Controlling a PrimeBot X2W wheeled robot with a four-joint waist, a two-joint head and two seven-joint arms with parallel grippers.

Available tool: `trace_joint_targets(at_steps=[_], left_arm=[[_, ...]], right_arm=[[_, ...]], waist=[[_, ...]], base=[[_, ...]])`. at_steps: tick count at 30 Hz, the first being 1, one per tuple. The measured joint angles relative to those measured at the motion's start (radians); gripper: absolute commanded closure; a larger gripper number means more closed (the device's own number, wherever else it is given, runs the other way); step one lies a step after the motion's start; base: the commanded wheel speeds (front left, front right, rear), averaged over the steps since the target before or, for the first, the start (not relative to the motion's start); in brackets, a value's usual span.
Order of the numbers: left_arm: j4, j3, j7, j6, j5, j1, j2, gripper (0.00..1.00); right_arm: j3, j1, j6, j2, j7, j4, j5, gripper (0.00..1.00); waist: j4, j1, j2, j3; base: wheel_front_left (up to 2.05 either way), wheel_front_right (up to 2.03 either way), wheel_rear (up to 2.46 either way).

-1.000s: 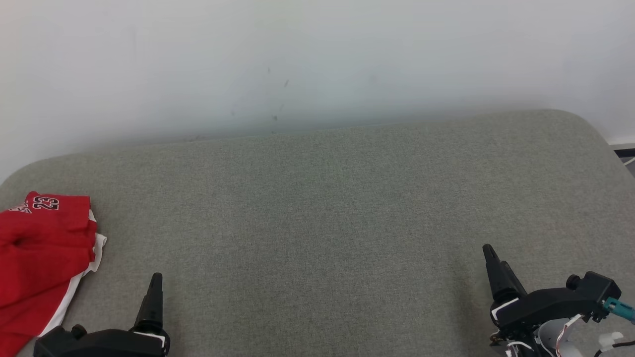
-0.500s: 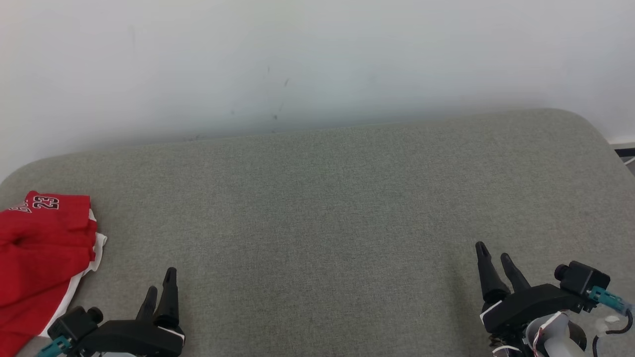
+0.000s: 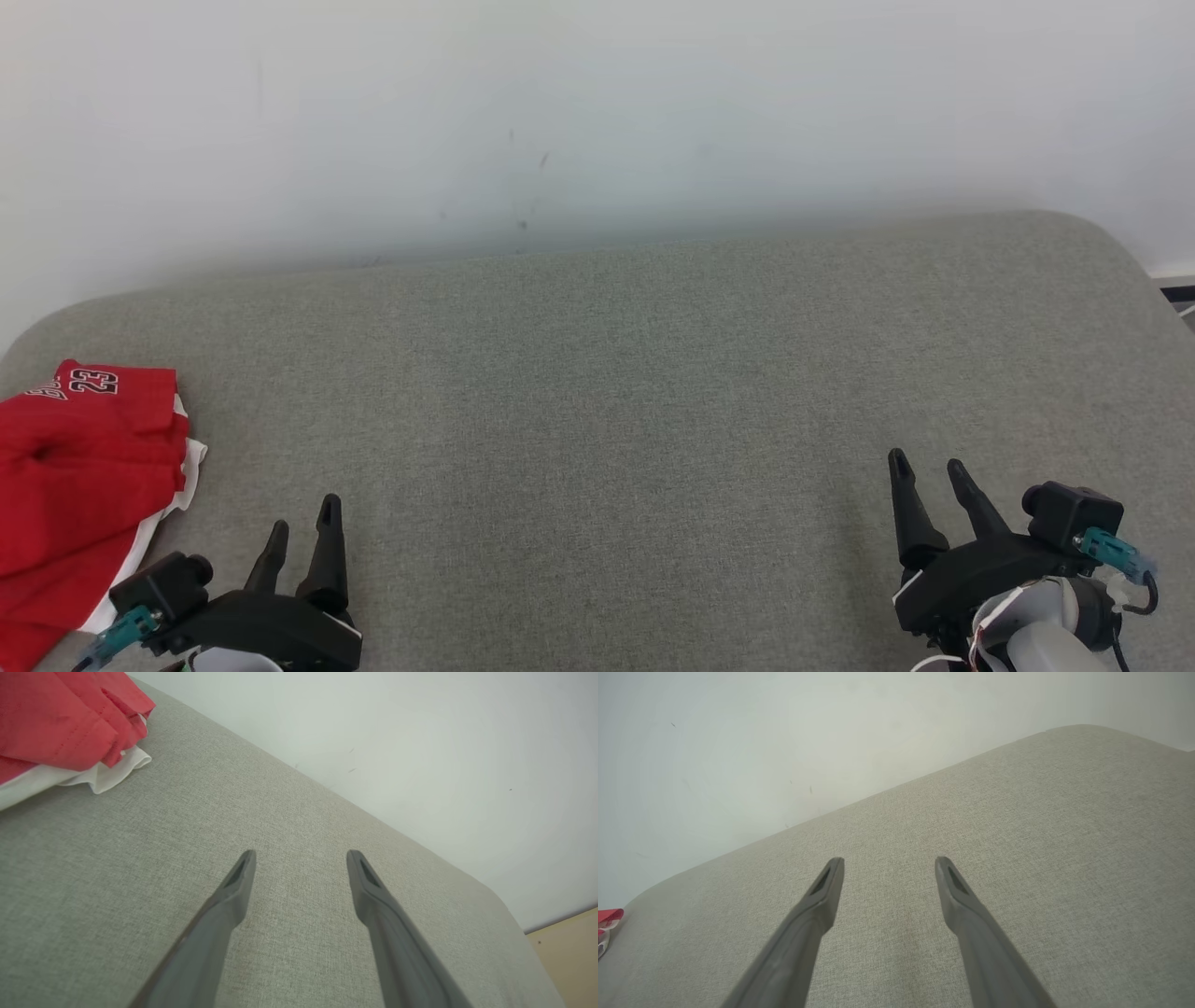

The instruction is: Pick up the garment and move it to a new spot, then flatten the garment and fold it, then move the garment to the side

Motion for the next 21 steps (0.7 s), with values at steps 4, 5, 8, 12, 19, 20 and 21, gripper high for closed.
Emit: trace_joint_targets(at_steps=[4, 5, 8, 12, 19, 20, 21], left_arm=[[0.0, -0.023, -0.018, 0.009, 0.04, -0.002, 0.012, 0.0], [0.0, -0.029, -0.02, 0.009, 0.049, -0.003, 0.014, 0.0], [0.003, -0.054, -0.018, 0.007, 0.064, -0.01, 0.02, 0.0], [0.003, -0.072, -0.018, 0.009, 0.098, -0.019, 0.03, 0.0], [0.006, -0.099, -0.02, 0.033, 0.164, -0.038, 0.055, 0.0], [0.006, -0.1, -0.022, 0.034, 0.173, -0.042, 0.06, 0.0], [0.006, -0.101, -0.025, 0.035, 0.18, -0.043, 0.065, 0.0]], right_arm=[[0.016, -0.014, -0.011, -0.001, -0.016, 0.001, -0.047, 0.0], [0.022, -0.014, -0.016, -0.001, -0.019, 0.002, -0.055, 0.0], [0.031, -0.014, -0.023, -0.001, -0.031, 0.004, -0.082, 0.0], [0.047, -0.014, -0.031, -0.003, -0.039, 0.007, -0.113, 0.0], [0.074, -0.021, -0.048, -0.015, -0.047, 0.012, -0.179, 0.0], [0.078, -0.025, -0.052, -0.017, -0.047, 0.013, -0.19, 0.0], [0.081, -0.03, -0.052, -0.019, -0.049, 0.014, -0.203, 0.0]], waist=[[0.002, 0.0, 0.0, -0.005], [0.003, 0.0, 0.0, -0.006], [0.004, 0.0, 0.0, -0.009], [0.006, 0.0001, 0.0, -0.014], [0.007, 0.0, 0.0, -0.021], [0.006, 0.0, 0.0, -0.022], [0.006, 0.0, 0.0, -0.022]], base=[[0.0, 0.0, 0.0], [0.0, 0.0, 0.0], [0.0, 0.0, 0.0], [0.0, 0.0, 0.0], [0.0, 0.0, 0.0], [0.0, 0.0, 0.0], [0.0, 0.0, 0.0]])
